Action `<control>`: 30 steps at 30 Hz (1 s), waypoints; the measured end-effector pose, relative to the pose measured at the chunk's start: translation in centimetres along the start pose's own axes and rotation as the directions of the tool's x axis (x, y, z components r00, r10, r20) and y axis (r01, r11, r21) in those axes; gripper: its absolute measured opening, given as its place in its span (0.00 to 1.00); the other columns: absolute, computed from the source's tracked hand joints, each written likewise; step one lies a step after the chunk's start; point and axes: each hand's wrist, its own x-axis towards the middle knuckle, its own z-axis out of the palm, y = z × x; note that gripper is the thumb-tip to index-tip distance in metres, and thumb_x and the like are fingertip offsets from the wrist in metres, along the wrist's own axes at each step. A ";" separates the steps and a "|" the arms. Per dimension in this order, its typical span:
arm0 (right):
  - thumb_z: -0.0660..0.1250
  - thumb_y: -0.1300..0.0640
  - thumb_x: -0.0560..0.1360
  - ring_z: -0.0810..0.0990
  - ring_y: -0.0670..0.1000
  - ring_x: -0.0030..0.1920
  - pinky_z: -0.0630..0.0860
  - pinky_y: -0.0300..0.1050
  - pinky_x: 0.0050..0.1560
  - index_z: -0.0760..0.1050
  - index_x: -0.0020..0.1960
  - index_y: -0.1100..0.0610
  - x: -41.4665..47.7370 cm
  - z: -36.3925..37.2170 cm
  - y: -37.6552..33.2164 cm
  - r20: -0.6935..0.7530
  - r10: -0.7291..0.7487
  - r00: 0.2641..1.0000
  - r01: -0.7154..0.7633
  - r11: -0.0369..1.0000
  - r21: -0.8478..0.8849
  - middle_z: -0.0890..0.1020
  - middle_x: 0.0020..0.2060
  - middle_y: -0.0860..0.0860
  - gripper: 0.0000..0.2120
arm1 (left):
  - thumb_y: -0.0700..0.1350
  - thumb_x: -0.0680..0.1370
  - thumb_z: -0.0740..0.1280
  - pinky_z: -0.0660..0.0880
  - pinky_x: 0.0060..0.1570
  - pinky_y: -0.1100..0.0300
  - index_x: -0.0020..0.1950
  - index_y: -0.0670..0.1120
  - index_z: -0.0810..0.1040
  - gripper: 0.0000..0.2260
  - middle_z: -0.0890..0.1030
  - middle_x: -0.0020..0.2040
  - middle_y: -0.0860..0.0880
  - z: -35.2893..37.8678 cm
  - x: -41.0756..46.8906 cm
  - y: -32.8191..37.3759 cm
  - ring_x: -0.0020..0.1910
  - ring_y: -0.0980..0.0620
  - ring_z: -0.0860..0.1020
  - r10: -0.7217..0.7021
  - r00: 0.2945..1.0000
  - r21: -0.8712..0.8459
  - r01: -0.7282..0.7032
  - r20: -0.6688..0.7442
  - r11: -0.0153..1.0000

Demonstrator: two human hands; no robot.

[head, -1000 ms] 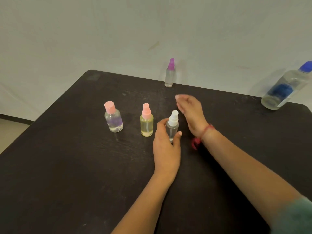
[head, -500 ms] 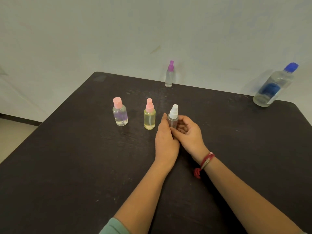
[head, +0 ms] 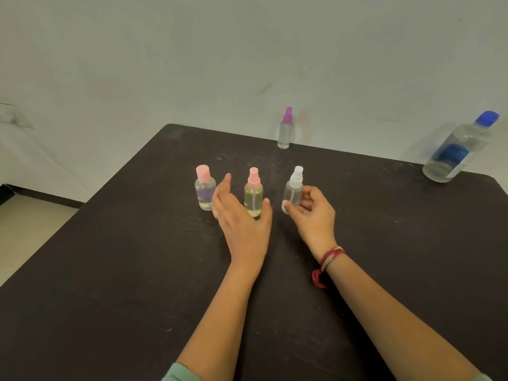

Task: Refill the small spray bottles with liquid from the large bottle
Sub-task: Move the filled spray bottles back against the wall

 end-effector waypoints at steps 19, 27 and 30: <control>0.72 0.55 0.73 0.77 0.47 0.47 0.71 0.36 0.47 0.76 0.51 0.57 14.9 8.8 -0.2 -0.079 -0.089 0.993 0.076 0.987 -0.145 0.77 0.45 0.47 0.10 | 0.40 0.77 0.70 0.66 0.49 0.79 0.69 0.50 0.68 0.22 0.74 0.58 0.55 2.1 2.2 -2.2 0.53 0.62 0.72 -0.141 0.979 -0.065 0.152 0.149 0.986; 0.70 0.54 0.74 0.79 0.53 0.49 0.77 0.47 0.52 0.77 0.54 0.60 17.5 10.4 -0.5 -0.105 -0.132 0.986 0.097 0.954 -0.284 0.81 0.48 0.55 0.12 | 0.41 0.76 0.70 0.65 0.48 0.80 0.69 0.51 0.68 0.22 0.72 0.58 0.58 2.2 2.1 -2.3 0.53 0.67 0.72 -0.158 0.975 -0.076 0.171 0.159 0.982; 0.71 0.54 0.74 0.80 0.54 0.52 0.77 0.50 0.56 0.77 0.55 0.60 17.9 10.7 -0.7 -0.125 -0.126 0.984 0.084 0.950 -0.301 0.82 0.51 0.55 0.14 | 0.41 0.76 0.70 0.67 0.49 0.77 0.69 0.50 0.68 0.23 0.73 0.58 0.57 2.3 2.1 -2.3 0.53 0.65 0.72 -0.161 0.974 -0.076 0.175 0.157 0.982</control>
